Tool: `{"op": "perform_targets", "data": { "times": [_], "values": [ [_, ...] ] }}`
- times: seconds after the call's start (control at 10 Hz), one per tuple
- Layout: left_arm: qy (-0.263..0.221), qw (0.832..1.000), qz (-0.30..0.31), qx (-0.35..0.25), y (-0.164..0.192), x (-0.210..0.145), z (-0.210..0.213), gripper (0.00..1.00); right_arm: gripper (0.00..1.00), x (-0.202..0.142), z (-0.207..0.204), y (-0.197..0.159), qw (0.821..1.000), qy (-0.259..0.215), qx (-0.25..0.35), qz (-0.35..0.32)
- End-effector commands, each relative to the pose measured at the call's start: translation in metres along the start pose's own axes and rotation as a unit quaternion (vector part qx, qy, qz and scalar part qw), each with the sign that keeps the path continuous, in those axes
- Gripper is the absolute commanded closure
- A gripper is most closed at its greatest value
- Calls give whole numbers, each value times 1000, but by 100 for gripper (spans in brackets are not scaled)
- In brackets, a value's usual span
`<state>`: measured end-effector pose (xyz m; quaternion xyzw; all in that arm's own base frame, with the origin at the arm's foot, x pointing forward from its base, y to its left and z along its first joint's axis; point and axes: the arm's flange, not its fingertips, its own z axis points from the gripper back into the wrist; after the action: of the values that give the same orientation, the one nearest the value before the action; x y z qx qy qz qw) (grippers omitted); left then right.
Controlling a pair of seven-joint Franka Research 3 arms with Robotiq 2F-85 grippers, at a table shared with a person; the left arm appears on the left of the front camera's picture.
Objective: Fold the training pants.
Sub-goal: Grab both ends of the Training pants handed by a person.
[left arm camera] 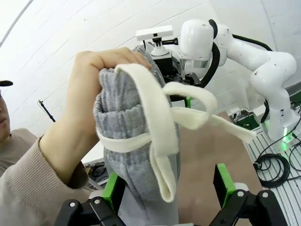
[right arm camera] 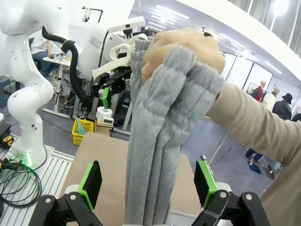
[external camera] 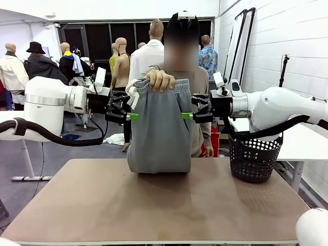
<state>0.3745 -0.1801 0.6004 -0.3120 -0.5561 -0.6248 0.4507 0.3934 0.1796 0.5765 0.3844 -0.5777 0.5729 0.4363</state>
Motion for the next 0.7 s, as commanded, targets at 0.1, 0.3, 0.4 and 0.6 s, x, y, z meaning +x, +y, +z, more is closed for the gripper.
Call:
{"op": "perform_targets", "data": {
  "times": [0.1, 0.3, 0.4, 0.6],
  "values": [
    [-7, 999, 43, 9, 16, 3, -6, 0, 0, 14, -13, -8, 1000, 12, -6, 20],
    [2, 998, 55, 14, 27, 2, -10, 0, 0, 19, -16, -7, 1000, 17, -2, 22],
    [3, 998, 61, 14, 32, 0, -11, 0, 0, 19, -16, -6, 1000, 22, 0, 22],
    [-2, 997, 76, 0, 40, -4, -16, 0, 0, 18, -17, -6, 999, 28, 4, 22]
  ]
}}
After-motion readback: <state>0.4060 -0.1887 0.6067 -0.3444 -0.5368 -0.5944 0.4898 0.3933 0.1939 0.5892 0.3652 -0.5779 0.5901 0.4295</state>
